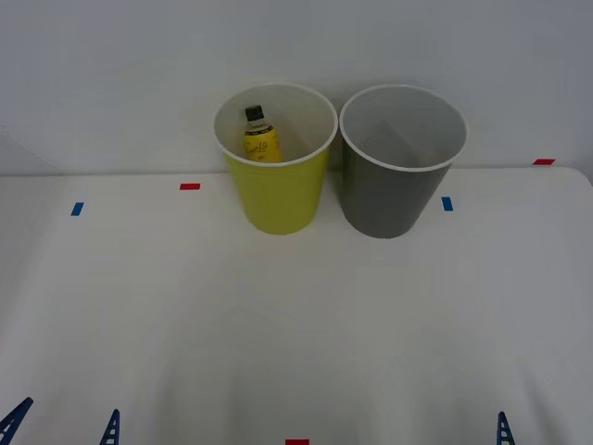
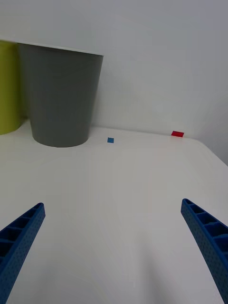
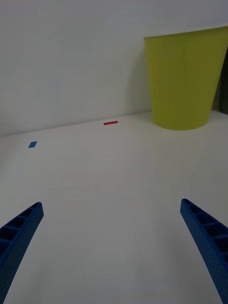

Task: Put cans in the gray bin and PET bottles in the light green bin.

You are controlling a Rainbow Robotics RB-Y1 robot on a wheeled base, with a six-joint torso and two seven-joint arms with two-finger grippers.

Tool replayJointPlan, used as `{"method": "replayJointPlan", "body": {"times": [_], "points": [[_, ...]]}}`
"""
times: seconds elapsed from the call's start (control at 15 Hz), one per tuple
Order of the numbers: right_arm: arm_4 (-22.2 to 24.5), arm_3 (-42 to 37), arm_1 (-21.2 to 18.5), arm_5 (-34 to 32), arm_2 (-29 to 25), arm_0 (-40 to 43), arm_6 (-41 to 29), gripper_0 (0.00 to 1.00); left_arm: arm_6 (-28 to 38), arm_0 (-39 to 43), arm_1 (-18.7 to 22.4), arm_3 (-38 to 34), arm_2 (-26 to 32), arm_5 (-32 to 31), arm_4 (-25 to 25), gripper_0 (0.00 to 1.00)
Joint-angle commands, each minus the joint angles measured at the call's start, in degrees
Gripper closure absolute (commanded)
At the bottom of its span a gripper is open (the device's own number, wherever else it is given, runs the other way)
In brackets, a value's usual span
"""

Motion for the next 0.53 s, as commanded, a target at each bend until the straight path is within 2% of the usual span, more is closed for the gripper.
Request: {"method": "replayJointPlan", "body": {"times": [0.07, 0.53], "points": [[0.00, 0.00, 0.00, 0.00, 0.00, 0.00, 0.00, 0.00, 0.00, 0.00, 0.00, 0.00, 0.00, 0.00, 0.01, 0.00], [0.00, 0.00, 0.00, 0.00, 0.00, 0.00, 0.00, 0.00, 0.00, 0.00, 0.00, 0.00, 0.00, 0.00, 0.01, 0.00]]}}
